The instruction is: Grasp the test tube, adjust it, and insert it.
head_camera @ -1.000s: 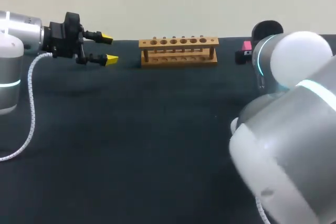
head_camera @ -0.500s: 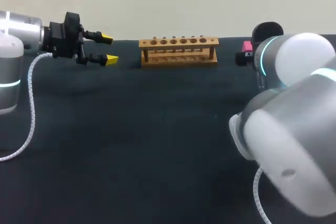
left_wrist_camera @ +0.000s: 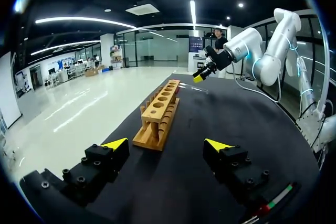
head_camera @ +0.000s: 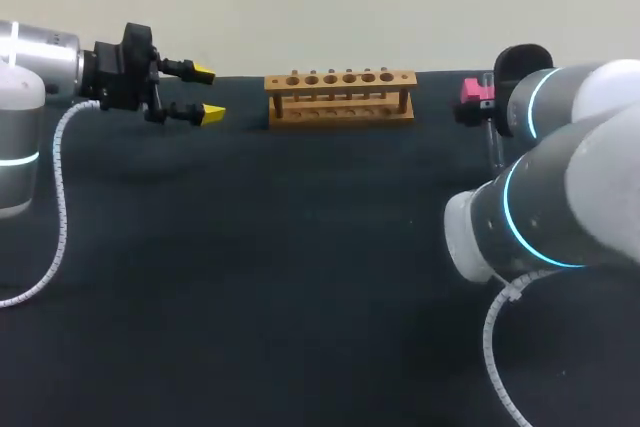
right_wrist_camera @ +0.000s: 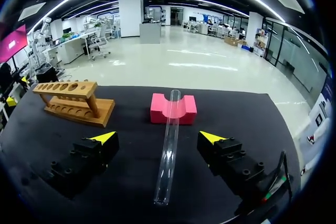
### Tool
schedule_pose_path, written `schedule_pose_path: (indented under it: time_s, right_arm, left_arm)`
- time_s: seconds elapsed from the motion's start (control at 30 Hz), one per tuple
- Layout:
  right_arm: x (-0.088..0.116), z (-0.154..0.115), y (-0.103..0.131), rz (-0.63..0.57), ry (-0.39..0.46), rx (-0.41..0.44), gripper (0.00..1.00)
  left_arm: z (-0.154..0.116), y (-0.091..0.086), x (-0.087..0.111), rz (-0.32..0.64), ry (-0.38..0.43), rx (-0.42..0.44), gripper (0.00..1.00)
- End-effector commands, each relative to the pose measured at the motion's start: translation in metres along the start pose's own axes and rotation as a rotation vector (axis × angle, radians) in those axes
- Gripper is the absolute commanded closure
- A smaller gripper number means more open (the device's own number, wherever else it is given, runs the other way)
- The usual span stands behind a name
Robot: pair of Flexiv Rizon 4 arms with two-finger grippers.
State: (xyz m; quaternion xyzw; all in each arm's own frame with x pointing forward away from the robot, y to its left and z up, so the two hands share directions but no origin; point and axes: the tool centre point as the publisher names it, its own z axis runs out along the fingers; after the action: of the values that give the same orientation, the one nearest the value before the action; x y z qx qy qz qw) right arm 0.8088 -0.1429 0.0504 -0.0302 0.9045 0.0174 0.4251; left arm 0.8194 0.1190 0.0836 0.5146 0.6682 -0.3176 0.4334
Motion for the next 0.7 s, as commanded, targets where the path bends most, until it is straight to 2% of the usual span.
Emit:
schedule_pose_path:
  time_s: [0.03,0.7]
  right_arm:
    - [0.003,0.009,-0.004,0.004,-0.003,-0.099,0.00]
    - [0.009,0.042,-0.011,0.040,0.008,-0.089,0.00]
  left_arm:
    - [-0.001,-0.001,0.001,0.003,-0.004,-0.003,0.00]
    - [-0.001,-0.001,0.001,0.003,-0.004,-0.003,0.00]
